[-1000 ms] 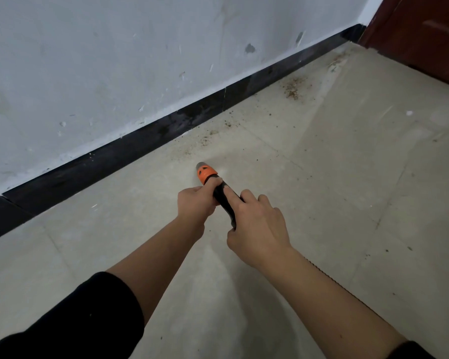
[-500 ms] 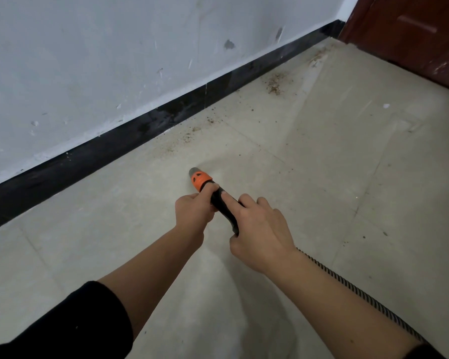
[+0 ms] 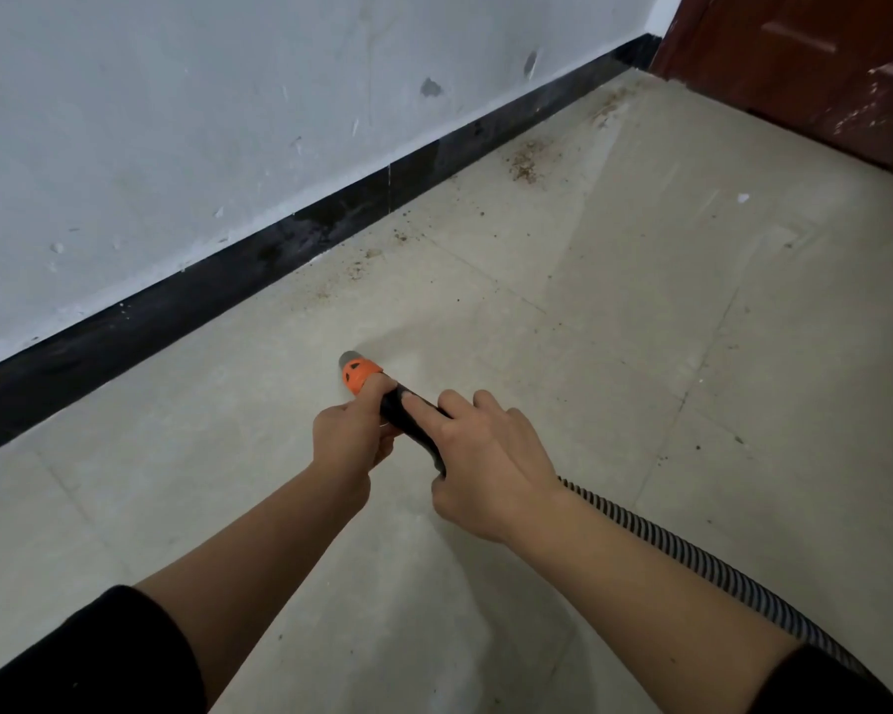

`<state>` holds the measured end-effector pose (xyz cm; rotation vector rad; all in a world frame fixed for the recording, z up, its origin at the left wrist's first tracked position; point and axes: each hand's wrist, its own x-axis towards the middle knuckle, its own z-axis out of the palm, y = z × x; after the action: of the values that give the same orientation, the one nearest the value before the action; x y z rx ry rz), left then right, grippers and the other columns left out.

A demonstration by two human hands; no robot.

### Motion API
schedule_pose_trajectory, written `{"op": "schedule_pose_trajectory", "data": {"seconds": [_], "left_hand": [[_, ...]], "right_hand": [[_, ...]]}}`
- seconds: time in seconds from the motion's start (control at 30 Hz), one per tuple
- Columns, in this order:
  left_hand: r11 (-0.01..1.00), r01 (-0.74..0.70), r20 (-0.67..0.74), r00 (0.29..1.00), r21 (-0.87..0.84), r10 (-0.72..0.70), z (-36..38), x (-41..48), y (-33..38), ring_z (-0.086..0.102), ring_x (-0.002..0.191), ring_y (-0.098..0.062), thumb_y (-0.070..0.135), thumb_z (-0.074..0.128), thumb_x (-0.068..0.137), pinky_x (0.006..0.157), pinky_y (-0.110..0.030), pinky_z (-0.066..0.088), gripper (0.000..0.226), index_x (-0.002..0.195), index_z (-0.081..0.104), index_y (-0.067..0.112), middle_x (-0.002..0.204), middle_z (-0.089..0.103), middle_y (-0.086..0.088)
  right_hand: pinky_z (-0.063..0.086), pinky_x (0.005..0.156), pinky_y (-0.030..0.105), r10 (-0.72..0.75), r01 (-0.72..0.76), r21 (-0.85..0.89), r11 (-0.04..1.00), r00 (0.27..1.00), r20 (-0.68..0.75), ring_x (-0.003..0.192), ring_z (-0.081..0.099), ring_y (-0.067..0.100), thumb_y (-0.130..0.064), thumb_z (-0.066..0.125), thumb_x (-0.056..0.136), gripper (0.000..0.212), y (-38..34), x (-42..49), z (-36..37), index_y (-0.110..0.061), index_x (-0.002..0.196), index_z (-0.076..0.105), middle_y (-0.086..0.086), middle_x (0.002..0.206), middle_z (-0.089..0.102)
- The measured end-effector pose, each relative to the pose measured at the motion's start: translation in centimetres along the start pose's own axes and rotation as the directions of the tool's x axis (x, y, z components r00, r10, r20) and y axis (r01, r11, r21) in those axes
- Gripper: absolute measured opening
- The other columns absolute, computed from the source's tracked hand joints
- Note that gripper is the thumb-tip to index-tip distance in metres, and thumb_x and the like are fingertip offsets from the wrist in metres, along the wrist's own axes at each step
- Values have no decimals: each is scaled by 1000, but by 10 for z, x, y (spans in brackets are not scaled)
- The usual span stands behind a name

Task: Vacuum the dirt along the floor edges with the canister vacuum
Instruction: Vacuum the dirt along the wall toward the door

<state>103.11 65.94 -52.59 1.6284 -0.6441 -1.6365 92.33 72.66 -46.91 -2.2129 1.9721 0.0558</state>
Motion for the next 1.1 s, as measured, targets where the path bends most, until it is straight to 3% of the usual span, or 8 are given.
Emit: {"op": "schedule_pose_trajectory", "data": {"seconds": [0.27,0.4,0.57,0.7,0.87,1.1], "left_hand": [[998,61,81,995,8,-62,45,18,10,62,56,-11,28,70,83,50,-21,45,26,86,63,3,59,57,-1],[998,55,108,992,42,-60,68,41,27,63,63,-13,29,70,84,51,-21,45,32,99,65,2,76,63,-5],[993,53,130,989,106,-67,92,60,42,63,76,-14,31,69,86,64,-23,49,26,93,64,6,88,66,-5],[985,89,144,983,147,-110,117,57,46,66,78,-17,27,71,86,59,-23,51,30,100,64,1,96,69,-10],[964,142,172,968,227,-183,146,45,46,66,73,-16,26,71,86,51,-21,50,39,111,64,-2,92,69,-10],[940,179,198,950,290,-242,183,32,55,63,69,-16,23,71,88,55,-24,49,38,114,63,-3,85,65,-9]], "right_hand": [[27,69,33,100,-100,5,995,994,-39,87,27,20,-17,55,85,74,38,11,0,-30,149,20,-1,114,46],[29,69,34,120,-118,45,992,992,-44,87,29,21,-16,53,86,70,58,37,0,-28,148,22,1,112,45],[30,68,34,143,-139,73,988,988,-52,87,32,22,-16,54,87,72,80,59,-4,-26,149,20,4,109,47],[32,75,34,186,-185,65,980,983,-5,105,42,25,-16,52,88,76,102,53,-9,-26,152,11,6,118,47],[30,76,35,240,-243,85,966,970,48,109,42,27,-15,51,88,75,128,37,-21,-27,151,13,7,119,47],[34,78,36,275,-281,49,958,955,113,112,41,27,-16,50,89,75,155,29,-37,-24,152,10,8,125,45]]}}
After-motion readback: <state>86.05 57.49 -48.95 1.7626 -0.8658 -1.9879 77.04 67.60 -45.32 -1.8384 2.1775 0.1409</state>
